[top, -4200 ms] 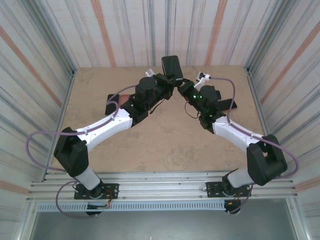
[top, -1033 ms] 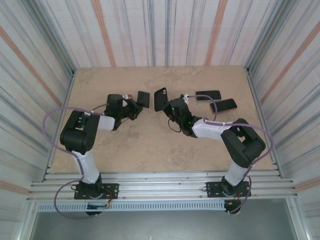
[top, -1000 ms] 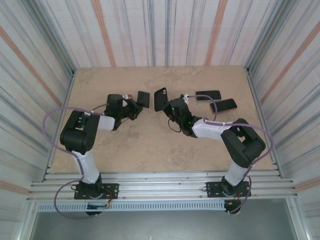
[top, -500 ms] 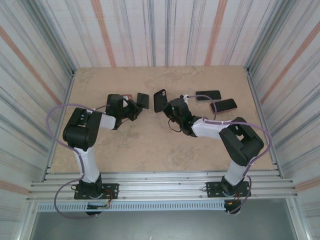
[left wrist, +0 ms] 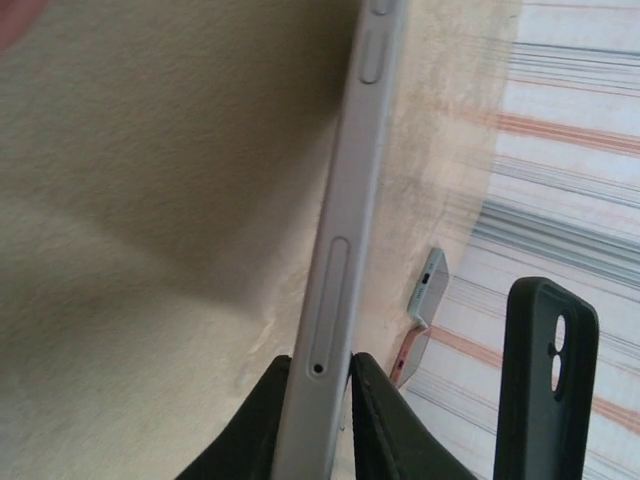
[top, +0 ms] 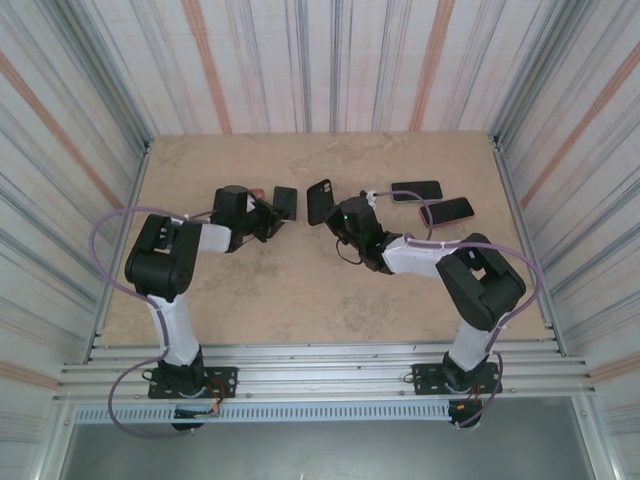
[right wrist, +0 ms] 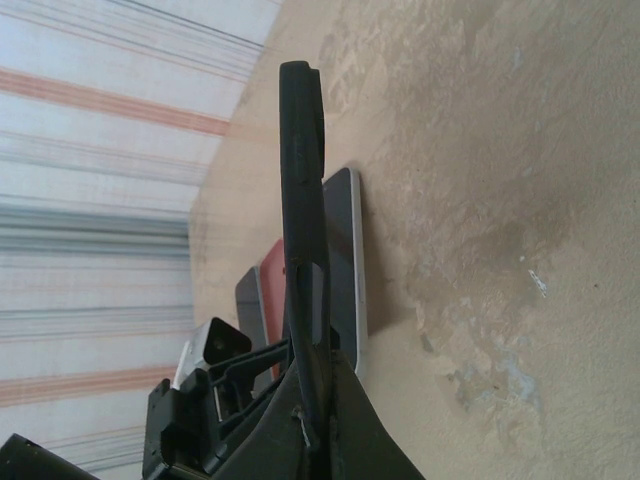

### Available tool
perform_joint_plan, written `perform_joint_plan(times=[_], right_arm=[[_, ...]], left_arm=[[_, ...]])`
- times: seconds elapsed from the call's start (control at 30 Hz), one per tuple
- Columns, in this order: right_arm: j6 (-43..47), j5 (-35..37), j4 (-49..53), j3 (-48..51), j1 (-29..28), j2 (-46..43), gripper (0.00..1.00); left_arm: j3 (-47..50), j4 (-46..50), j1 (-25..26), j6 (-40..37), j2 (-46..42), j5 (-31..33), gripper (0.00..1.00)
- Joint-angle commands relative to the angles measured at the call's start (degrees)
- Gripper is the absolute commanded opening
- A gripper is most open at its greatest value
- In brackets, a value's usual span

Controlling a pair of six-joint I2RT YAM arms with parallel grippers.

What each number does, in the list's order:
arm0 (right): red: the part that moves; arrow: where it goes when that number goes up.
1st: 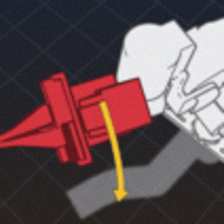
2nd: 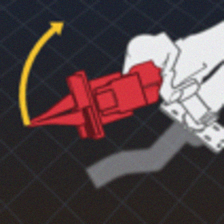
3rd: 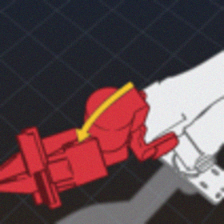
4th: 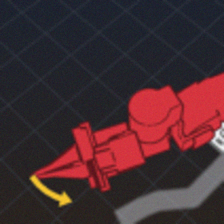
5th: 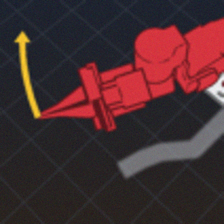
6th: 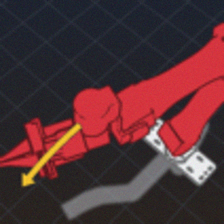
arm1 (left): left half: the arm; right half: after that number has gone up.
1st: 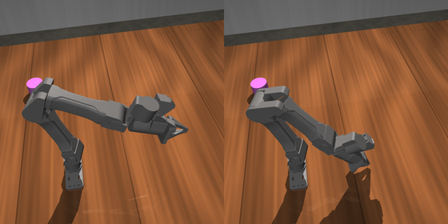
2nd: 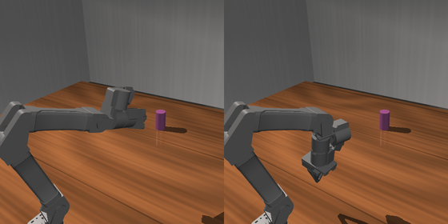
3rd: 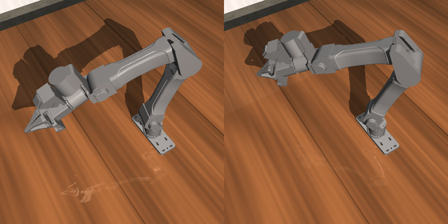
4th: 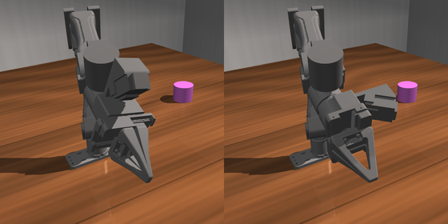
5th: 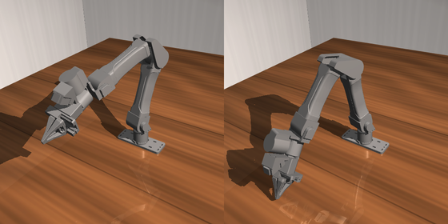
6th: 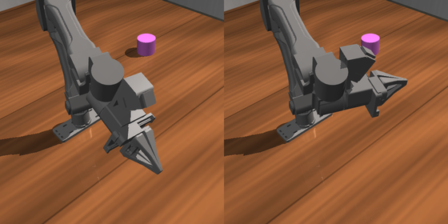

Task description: Take the phone out of the phone case

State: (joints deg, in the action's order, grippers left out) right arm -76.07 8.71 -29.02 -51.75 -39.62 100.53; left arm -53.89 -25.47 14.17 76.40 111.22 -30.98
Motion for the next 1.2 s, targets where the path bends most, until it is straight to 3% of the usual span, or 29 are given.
perform_joint_plan(times=[0.0, 0.5, 0.8, 1.17], right_arm=[[-1.5, -0.3, -1.4, -0.8, 0.4, 1.0, 0.00], [-2.2, -0.9, -2.0, -1.7, 0.3, 3.8, 0.00], [6.0, -0.1, -2.2, -5.3, 1.0, 8.4, 0.00], [7.9, 2.8, -4.2, -10.5, 1.3, 16.5, 0.00]], left_arm=[[-1.9, 6.0, -0.7, -2.3, -1.1, -1.3, 0.27], [-4.6, 16.2, -0.9, -4.2, -1.0, 0.2, 0.54], [-4.2, 16.1, -2.0, -4.3, -1.2, -0.6, 0.56], [-3.9, 17.9, -2.2, -4.9, -1.8, -1.2, 0.59]])
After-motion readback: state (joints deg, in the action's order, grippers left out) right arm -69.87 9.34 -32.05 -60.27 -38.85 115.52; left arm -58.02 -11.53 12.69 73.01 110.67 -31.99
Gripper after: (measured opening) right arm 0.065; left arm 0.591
